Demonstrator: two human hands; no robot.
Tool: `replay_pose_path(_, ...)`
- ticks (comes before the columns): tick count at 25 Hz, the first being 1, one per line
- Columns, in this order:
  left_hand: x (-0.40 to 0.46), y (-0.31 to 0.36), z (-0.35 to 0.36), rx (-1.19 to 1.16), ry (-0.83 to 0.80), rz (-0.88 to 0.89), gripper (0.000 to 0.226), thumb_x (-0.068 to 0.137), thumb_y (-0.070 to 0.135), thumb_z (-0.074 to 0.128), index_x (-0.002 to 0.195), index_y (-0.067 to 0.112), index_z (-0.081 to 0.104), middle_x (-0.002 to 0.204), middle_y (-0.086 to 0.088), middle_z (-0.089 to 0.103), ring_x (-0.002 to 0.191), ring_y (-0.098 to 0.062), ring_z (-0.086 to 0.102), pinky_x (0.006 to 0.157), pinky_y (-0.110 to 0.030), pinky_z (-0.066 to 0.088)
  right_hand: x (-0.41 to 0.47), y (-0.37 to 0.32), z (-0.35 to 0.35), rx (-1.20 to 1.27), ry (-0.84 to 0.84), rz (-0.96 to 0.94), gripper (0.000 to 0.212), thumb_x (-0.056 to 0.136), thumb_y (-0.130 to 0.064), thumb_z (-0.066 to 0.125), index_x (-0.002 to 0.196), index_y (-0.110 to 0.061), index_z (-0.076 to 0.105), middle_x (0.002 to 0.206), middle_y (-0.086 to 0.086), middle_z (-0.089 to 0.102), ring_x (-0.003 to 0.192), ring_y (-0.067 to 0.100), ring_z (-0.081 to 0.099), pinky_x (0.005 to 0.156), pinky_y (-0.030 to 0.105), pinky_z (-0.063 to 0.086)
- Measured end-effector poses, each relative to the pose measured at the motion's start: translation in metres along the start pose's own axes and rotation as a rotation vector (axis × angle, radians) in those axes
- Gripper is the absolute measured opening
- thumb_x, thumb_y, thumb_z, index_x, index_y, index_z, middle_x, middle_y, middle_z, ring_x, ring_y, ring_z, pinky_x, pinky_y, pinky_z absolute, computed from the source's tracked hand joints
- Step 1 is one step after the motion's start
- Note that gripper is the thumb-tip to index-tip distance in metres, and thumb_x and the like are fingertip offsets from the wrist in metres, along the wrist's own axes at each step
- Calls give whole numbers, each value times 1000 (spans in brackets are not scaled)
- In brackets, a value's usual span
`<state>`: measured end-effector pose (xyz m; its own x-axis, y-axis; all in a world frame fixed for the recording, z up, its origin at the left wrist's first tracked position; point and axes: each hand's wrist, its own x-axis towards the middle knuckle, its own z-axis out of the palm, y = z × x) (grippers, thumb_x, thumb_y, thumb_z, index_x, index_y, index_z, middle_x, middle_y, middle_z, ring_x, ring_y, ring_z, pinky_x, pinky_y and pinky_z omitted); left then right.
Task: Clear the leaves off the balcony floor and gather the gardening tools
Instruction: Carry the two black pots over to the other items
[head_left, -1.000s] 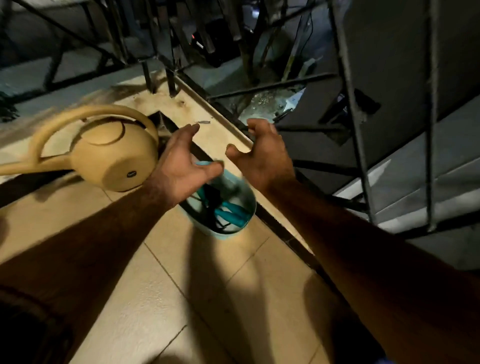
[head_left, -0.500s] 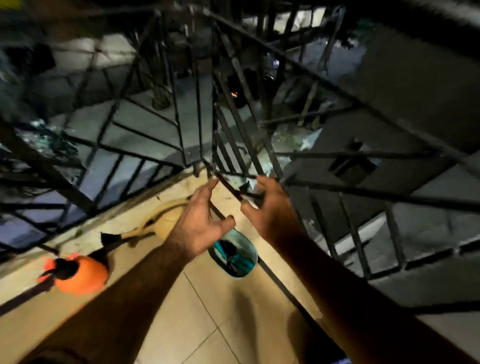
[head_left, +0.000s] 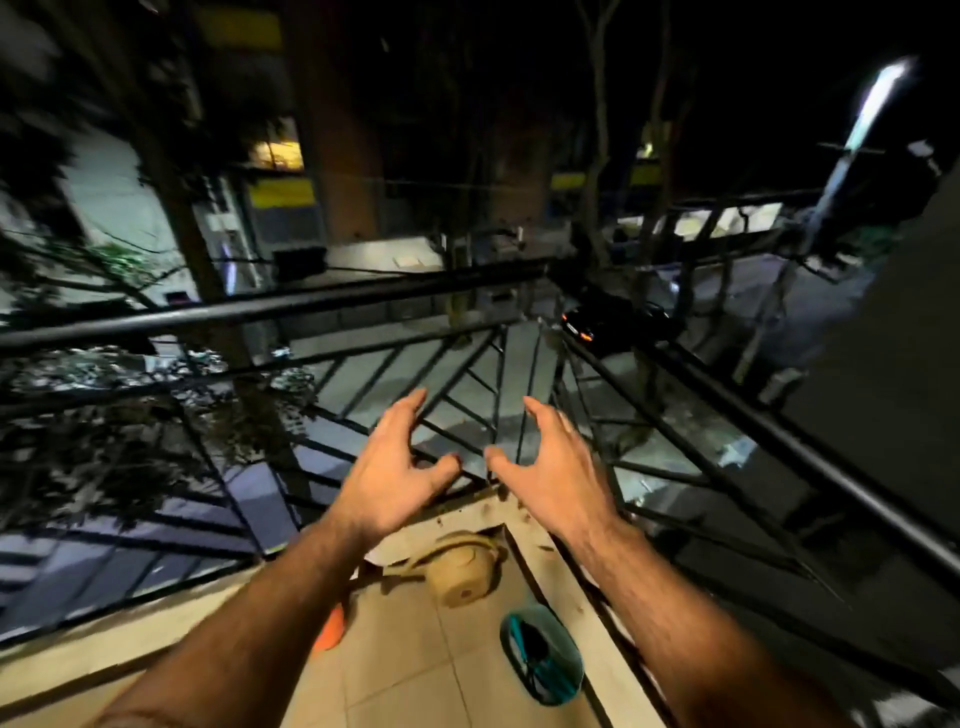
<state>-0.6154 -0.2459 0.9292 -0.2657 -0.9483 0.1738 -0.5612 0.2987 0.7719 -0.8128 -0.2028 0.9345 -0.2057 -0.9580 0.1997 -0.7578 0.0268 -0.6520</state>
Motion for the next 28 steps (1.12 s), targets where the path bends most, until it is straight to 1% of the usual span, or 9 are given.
replay_pose_path(2,-15,13,-40,24,88,-10,88,85,53,67,157,30,23,162,6,26,147,-9,26,117,-26,22,3,-33,-16,69,-36,-82,81,87,-59,65,154,-29,31,157,-3,37,142,17,38,108,33,37)
replay_pose_path(5,-48,34,-91,24,206,-41,98,76,79,54,157,34,21,163,9,22,147,-5,22,121,-35,22,3,-75,-32,153,-108,-176,85,87,-67,59,156,-27,29,161,-4,31,146,14,31,116,33,32)
replay_pose_path(9,-87,40,-136,51,361,-92,93,83,76,54,157,30,24,164,7,22,138,1,21,115,-29,18,4,-114,-34,169,-179,-289,92,85,-78,51,156,-24,29,162,-4,29,148,15,29,119,40,29)
replay_pose_path(12,-115,30,-158,93,464,-148,104,73,86,51,156,28,29,162,5,28,142,-5,27,114,-28,20,0,-139,-22,169,-215,-351,89,86,-76,52,154,-22,33,159,-3,34,145,16,32,118,39,31)
replay_pose_path(14,-133,22,-172,105,531,-182,102,74,83,53,155,26,31,160,4,32,140,-6,32,113,-27,22,-6,-158,-9,182,-253,-380,88,86,-75,54,154,-23,33,158,-3,35,144,16,34,117,40,33)
replay_pose_path(18,-171,5,-212,123,618,-235,85,85,63,61,154,23,32,159,1,33,142,-10,32,114,-28,24,-27,-207,26,191,-324,-442,88,85,-75,55,152,-23,34,157,-2,37,143,17,36,116,40,34)
replay_pose_path(21,-206,-12,-252,115,665,-263,89,82,67,62,154,25,33,160,4,33,143,-8,32,116,-29,24,-46,-253,58,215,-364,-481,88,84,-74,57,152,-22,37,155,0,40,141,17,39,116,40,36)
replay_pose_path(24,-259,-38,-306,152,733,-321,87,82,59,67,154,24,33,159,4,33,138,-2,31,113,-23,22,-77,-316,101,229,-417,-546,89,84,-74,57,152,-22,36,155,1,40,142,19,39,116,39,34)
replay_pose_path(28,-350,-75,-387,255,824,-404,86,84,55,67,155,21,33,160,3,31,144,-7,29,113,-19,18,-141,-410,173,292,-520,-621,89,83,-77,55,152,-24,36,156,-2,39,141,17,39,112,35,34)
